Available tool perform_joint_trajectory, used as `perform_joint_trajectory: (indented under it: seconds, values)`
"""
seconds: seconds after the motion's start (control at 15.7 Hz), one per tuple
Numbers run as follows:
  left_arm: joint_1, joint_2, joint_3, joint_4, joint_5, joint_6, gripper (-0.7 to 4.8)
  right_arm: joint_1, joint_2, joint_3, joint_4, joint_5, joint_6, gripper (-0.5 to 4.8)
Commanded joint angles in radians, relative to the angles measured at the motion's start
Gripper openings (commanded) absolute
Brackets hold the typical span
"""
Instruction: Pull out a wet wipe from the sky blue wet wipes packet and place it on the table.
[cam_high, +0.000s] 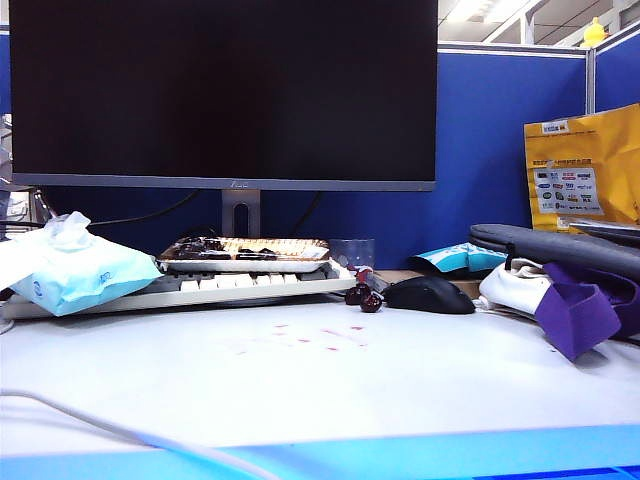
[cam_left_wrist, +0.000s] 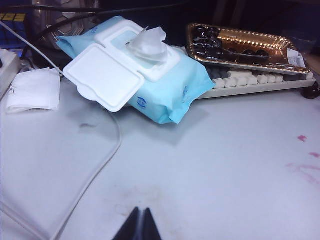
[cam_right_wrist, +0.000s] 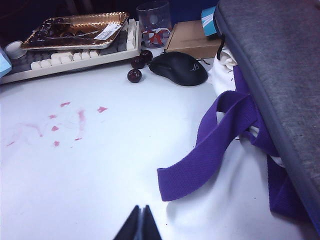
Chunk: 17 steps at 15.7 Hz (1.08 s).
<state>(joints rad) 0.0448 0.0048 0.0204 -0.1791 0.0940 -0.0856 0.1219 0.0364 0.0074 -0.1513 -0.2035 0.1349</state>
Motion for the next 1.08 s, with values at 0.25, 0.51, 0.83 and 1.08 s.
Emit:
perform_joint_trajectory:
  seconds: [0.25, 0.51, 0.83, 1.08]
  values:
    - [0.001, -0.003, -0.003, -0.014, -0.001, 0.0, 0.25, 0.0, 0.0, -0.001, -0.001, 0.0, 0.002, -0.01]
    - [0.001, -0.003, -0.004, -0.004, -0.001, -0.061, 0.25, 0.0, 0.0, -0.001, -0.001, 0.0, 0.002, -0.01]
    - [0.001, 0.003, 0.045, 0.211, -0.03, -0.164, 0.25, 0.0, 0.0, -0.001, -0.001, 0.0, 0.002, -0.01]
    - [0.001, 0.175, 0.221, 0.228, -0.03, -0.175, 0.25, 0.0, 0.0, -0.001, -0.001, 0.0, 0.002, -0.01]
